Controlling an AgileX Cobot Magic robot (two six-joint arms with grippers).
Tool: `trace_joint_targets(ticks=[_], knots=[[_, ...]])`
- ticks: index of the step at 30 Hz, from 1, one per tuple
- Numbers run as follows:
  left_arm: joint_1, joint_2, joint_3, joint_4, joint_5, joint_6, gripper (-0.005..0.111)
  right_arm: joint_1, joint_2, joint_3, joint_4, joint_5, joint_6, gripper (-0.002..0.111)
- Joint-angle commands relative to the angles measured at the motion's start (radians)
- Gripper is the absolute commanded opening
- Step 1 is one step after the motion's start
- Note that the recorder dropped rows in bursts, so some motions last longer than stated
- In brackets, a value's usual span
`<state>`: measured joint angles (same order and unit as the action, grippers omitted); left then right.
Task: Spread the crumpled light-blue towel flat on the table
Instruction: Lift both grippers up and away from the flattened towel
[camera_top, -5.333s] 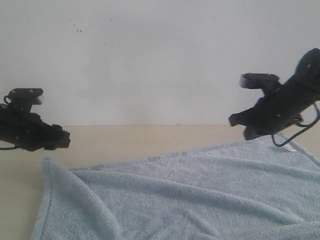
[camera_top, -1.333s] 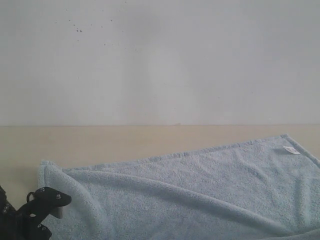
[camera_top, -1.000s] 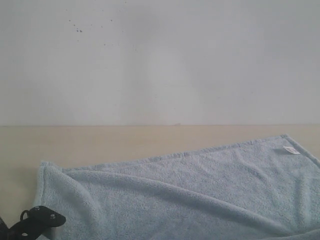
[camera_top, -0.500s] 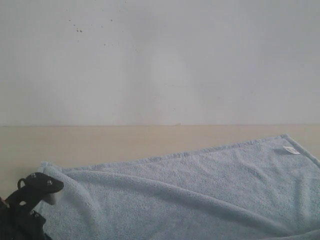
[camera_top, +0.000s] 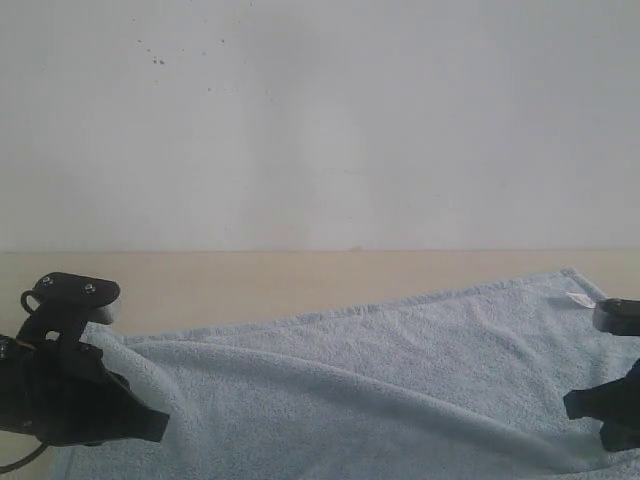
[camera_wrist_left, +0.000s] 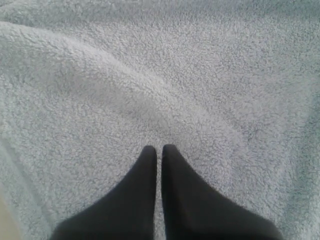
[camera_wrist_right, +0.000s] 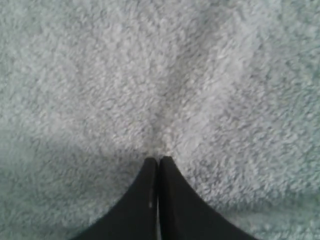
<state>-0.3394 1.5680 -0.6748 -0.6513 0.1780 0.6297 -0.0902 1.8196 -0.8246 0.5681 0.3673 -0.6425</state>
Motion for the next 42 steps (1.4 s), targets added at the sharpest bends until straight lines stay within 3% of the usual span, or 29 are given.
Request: trace_joint_targets(ticks=[1,5,9,16,20,23,26,27,29,32,38,42], knots=[[-0.008,0.033,-0.031,-0.014,0.048,-0.008,0.004,0.000,-0.015,-0.003,-0.044,0.099,0.029,0.000],[-0.008,0.034,-0.042,-0.014,0.078,-0.008,0.004,0.000,-0.028,-0.003,-0.165,0.162,0.157,0.000],[-0.008,0.034,-0.044,-0.014,0.087,-0.008,0.004,0.000,-0.081,-0.003,-0.433,0.257,0.419,0.000],[-0.008,0.032,-0.047,-0.014,0.088,-0.001,0.004,0.000,-0.133,-0.003,-0.498,0.425,0.469,0.000],[-0.008,0.032,-0.047,0.013,0.057,0.076,0.004,0.000,-0.191,-0.003,-0.508,0.279,0.479,0.000],[-0.008,0.065,-0.047,0.013,-0.063,0.083,0.004,0.000,-0.225,-0.009,-0.485,-0.033,0.511,0.000],[-0.008,0.127,-0.047,0.013,-0.226,0.083,0.004,0.000,-0.124,-0.167,-0.485,-0.041,0.546,0.000],[-0.008,0.138,-0.048,0.013,-0.289,0.083,0.004,0.000,-0.007,-0.348,-0.485,0.118,0.521,0.000],[-0.006,0.139,-0.070,0.013,-0.311,0.083,0.004,0.000,0.108,-0.530,-0.467,0.265,0.465,0.000],[0.011,0.146,-0.161,0.013,-0.220,0.083,0.004,0.000,0.266,-0.772,-0.402,0.435,0.434,0.000],[0.094,0.255,-0.428,-0.009,0.242,0.033,0.004,0.000,0.486,-1.107,-0.339,0.542,0.403,0.000],[0.111,0.286,-0.483,-0.009,0.305,0.033,0.004,0.000,0.575,-1.206,-0.341,0.529,0.401,0.000]])
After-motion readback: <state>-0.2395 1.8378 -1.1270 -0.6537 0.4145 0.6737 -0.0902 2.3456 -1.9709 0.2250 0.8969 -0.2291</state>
